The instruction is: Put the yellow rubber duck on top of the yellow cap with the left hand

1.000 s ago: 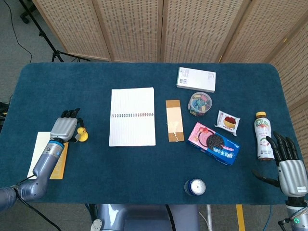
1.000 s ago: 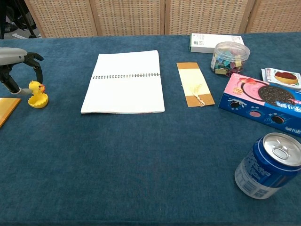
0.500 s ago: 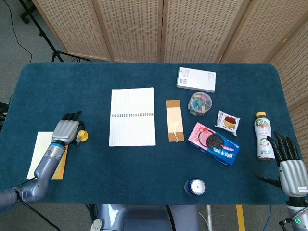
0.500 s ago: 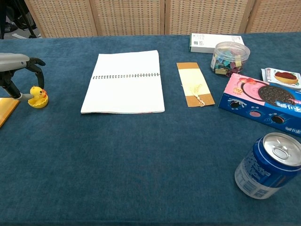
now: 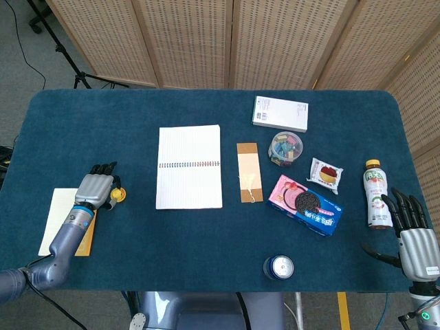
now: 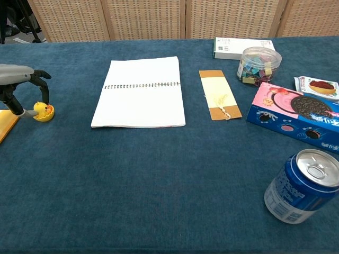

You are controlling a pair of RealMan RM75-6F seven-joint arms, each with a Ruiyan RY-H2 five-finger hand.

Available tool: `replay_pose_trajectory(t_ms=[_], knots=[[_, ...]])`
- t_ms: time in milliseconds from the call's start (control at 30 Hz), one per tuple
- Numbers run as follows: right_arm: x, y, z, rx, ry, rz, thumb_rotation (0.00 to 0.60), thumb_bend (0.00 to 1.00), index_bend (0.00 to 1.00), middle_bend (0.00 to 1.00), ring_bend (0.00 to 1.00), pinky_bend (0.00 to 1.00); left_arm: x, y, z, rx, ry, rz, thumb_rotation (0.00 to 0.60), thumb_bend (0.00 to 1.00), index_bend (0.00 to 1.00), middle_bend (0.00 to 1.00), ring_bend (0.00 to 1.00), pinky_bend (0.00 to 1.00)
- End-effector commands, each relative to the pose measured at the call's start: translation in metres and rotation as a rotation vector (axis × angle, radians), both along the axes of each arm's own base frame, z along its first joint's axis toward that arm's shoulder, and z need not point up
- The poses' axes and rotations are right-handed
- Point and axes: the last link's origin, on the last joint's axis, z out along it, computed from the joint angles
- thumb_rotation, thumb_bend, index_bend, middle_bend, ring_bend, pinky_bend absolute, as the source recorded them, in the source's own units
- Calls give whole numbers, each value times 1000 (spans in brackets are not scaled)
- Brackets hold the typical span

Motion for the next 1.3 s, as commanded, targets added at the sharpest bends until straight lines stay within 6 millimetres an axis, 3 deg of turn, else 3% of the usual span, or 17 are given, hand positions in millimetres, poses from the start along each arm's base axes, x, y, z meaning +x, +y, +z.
replay_pose_trajectory(t_ms=[33,267,400,567,800,1000,1300], knots=[[0,0,0,0,0,0,600,0,40,0,0,0,1,0,1,4,-3,-1,600,327,354,0,0,0],[0,0,0,0,0,0,600,0,40,0,0,0,4,3,10,27,-12,-4,600,277,123,0,0,0],[0,-1,0,1,1,0,600,0,40,0,0,0,10,5,24,62,-76,4,600,270,78,0,0,0],[0,-1,0,2,1,-2,600,0,40,0,0,0,15,0,57,150,-211,-6,600,270,46,0,0,0],[1,-4,-2,6,6,-1,600,0,40,0,0,0,-16,-46,81,202,-391,11,600,271,0,0,0,0],[0,-5,-2,-3,3,-6,600,0,40,0,0,0,-41,-95,90,365,-407,-116,600,269,0,0,0,0],[-2,-7,-2,-4,4,-14,600,0,40,0,0,0,-53,-131,78,448,-318,-221,600,268,0,0,0,0]])
